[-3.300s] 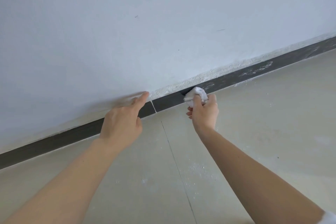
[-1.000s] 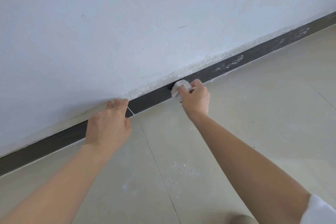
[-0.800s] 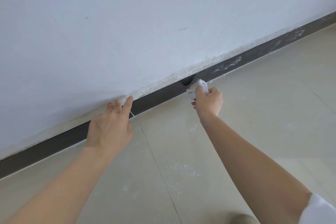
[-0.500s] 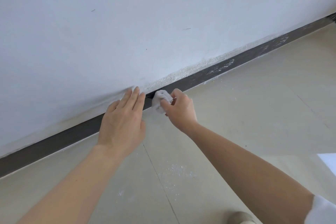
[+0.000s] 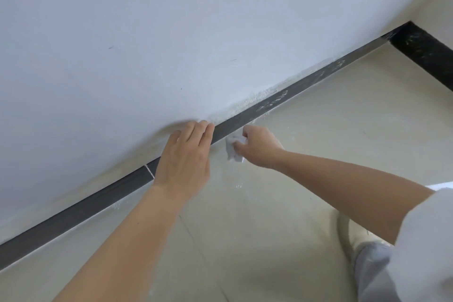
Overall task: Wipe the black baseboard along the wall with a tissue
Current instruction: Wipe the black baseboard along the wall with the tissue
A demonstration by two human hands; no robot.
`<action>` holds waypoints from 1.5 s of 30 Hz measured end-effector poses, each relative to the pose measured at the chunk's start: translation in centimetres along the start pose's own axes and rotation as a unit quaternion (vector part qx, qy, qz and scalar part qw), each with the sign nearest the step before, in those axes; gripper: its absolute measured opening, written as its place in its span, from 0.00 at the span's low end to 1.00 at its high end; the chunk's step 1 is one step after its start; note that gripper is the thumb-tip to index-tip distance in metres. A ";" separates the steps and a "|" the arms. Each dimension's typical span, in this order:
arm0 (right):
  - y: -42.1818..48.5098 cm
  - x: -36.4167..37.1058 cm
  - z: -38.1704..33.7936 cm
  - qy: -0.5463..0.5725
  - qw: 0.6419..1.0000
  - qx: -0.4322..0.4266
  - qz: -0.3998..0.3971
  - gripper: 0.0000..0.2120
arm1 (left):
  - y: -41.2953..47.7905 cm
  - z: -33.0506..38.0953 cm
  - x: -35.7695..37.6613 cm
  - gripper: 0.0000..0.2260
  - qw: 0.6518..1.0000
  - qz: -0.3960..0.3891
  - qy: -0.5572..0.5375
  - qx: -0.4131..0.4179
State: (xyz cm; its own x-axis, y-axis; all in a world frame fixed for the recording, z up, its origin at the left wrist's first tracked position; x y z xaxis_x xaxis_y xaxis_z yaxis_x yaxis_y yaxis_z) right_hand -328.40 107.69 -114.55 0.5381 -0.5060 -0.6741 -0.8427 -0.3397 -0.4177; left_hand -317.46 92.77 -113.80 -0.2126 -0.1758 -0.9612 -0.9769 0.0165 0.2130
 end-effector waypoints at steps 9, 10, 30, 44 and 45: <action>2.9 1.7 1.9 0.107 0.991 -0.082 0.009 0.14 | 2.2 2.8 2.9 0.28 0.984 -0.016 0.175 0.017; 3.3 1.4 2.0 0.128 0.989 -0.080 0.003 0.14 | 2.3 3.1 3.0 0.29 0.980 -0.026 0.195 0.010; 3.4 -0.6 3.9 0.226 0.943 -0.157 -0.190 0.12 | 4.9 6.6 -0.4 0.31 0.915 -0.128 0.380 -0.041; 9.1 -7.2 9.7 0.299 0.949 -0.087 0.047 0.11 | 5.1 5.0 -1.3 0.31 0.887 -0.137 0.439 0.040; 8.9 -7.2 9.9 0.289 0.951 -0.099 0.039 0.11 | 5.0 5.0 -1.2 0.30 0.890 -0.132 0.435 0.035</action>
State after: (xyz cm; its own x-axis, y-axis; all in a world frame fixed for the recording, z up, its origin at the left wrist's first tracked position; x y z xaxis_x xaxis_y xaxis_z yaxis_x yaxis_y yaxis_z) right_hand -339.93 116.21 -119.41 0.4414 -0.8681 -0.2272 -0.8917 -0.3961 -0.2191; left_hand -322.22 98.00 -112.48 0.0917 -0.8783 -0.4692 -0.9958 -0.0822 -0.0408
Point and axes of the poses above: each hand's wrist, its own y-axis towards the middle knuckle, its own x-axis out of the palm, z = x × y, the point moved 1 cm from there along y, towards the middle knuckle, and after that the axes turned 14 degrees about y, right-handed, at the moved point
